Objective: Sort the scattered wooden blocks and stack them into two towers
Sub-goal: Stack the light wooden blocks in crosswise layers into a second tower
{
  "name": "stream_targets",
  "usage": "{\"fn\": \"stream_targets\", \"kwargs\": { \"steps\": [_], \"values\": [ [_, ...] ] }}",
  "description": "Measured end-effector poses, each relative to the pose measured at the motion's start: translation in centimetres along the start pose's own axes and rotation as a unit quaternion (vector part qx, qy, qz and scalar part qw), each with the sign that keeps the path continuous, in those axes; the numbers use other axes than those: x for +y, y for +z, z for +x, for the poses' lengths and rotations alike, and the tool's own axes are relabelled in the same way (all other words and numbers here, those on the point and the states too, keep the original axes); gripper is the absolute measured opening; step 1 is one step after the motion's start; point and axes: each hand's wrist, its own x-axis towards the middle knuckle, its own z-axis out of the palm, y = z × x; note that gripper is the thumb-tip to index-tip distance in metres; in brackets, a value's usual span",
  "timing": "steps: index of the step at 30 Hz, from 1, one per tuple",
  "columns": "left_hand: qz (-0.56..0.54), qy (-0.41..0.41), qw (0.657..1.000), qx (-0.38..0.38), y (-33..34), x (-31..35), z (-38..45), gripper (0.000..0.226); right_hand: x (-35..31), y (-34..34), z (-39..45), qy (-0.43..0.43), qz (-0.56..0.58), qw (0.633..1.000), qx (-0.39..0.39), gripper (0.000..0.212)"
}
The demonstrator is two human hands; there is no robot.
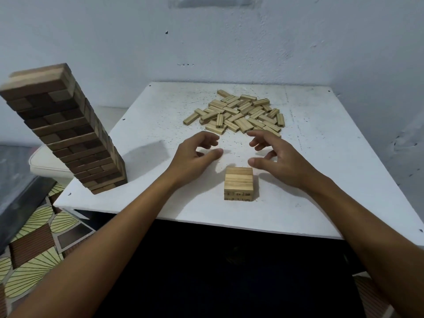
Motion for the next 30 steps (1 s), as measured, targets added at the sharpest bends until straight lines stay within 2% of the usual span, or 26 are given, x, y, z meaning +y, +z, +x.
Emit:
{"fn": "stream_targets", "kwargs": {
  "steps": [3, 8, 15, 19, 23, 27, 30],
  "values": [
    [0.078, 0.017, 0.997, 0.018, 0.4, -0.8, 2.6, 0.038, 1.6, -0.9, 2.5, 0.012, -0.049, 0.998, 0.033, 0.053],
    [0.225, 0.104, 0.969, -0.011, 2.2, -1.6, 6.0, 0.049, 4.3, -2.4, 4.4, 0.042, -0.222, 0.973, 0.053, 0.060],
    [0.358, 0.184, 0.910, -0.098, 5.8, -0.5, 8.9, 0.058, 4.8, -2.5, 4.6, 0.039, -0.392, 0.918, -0.045, 0.058],
    [0.416, 0.175, 0.883, -0.127, 6.8, 0.0, 9.8, 0.065, 4.8, -1.8, 3.5, 0.022, -0.420, 0.905, -0.067, 0.054],
    [0.407, 0.221, 0.881, -0.100, 6.8, 0.0, 9.0, 0.057, 4.0, -1.4, 2.0, 0.002, -0.419, 0.907, -0.048, 0.050],
    [0.355, 0.286, 0.888, -0.058, 6.1, -0.1, 7.7, 0.037, 3.3, -1.3, 0.7, -0.045, -0.411, 0.910, -0.002, 0.051],
    [0.283, 0.300, 0.906, -0.093, 5.1, 0.1, 7.1, 0.029, 3.2, -1.2, 0.6, -0.062, -0.393, 0.917, 0.021, 0.034]
  ]
}}
